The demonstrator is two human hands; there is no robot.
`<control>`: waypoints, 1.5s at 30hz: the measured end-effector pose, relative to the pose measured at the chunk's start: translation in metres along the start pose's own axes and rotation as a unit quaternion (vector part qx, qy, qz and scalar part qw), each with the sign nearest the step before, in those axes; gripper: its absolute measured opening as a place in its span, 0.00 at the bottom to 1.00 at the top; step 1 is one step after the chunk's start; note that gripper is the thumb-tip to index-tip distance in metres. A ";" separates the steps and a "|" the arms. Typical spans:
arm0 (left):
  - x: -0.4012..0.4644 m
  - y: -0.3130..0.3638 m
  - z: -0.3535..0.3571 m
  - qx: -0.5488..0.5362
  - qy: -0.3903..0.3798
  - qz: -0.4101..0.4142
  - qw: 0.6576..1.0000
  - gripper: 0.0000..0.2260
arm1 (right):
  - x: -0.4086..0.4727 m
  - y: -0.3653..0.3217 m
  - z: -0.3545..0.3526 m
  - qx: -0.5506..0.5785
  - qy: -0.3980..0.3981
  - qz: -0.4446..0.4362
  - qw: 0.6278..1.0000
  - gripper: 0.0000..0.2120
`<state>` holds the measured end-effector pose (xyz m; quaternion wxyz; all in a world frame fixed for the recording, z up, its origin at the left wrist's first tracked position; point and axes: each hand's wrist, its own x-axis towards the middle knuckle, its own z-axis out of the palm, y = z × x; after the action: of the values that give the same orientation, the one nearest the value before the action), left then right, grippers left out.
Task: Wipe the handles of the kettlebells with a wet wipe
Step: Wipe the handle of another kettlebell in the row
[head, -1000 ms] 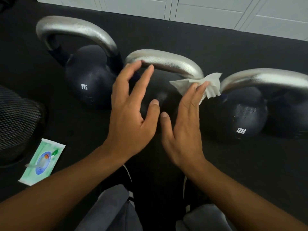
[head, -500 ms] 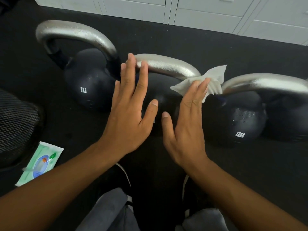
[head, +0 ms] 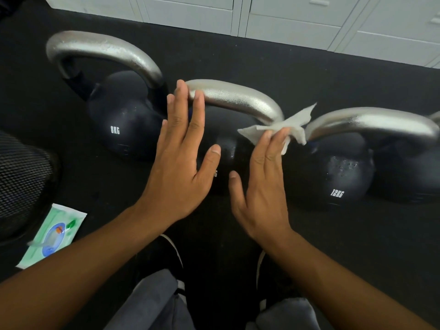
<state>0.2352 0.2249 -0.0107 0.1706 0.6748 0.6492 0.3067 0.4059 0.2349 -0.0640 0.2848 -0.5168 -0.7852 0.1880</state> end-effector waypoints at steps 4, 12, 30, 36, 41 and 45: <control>0.000 0.000 -0.003 0.004 -0.010 -0.002 1.000 0.35 | 0.007 0.003 -0.006 -0.033 0.020 -0.033 0.999 0.39; -0.001 0.003 -0.002 -0.014 -0.011 -0.017 1.000 0.36 | -0.018 0.039 0.008 -0.030 -0.082 -0.008 0.996 0.38; -0.003 0.001 -0.003 -0.024 -0.017 -0.015 0.999 0.37 | 0.003 0.024 -0.001 -0.081 0.010 -0.049 0.995 0.39; -0.004 -0.001 -0.005 -0.017 -0.025 -0.013 0.999 0.37 | 0.011 0.016 -0.004 -0.088 0.052 -0.071 0.992 0.36; -0.004 -0.003 -0.007 -0.016 -0.027 -0.012 0.999 0.37 | 0.003 0.023 0.001 -0.057 0.043 -0.058 0.996 0.36; -0.003 -0.004 -0.007 -0.027 -0.026 -0.015 0.999 0.37 | 0.011 0.010 -0.003 -0.092 0.052 -0.064 0.992 0.35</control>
<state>0.2274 0.2206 -0.0083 0.2103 0.6678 0.6463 0.3035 0.4120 0.2493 -0.0649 0.2879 -0.4986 -0.8146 0.0696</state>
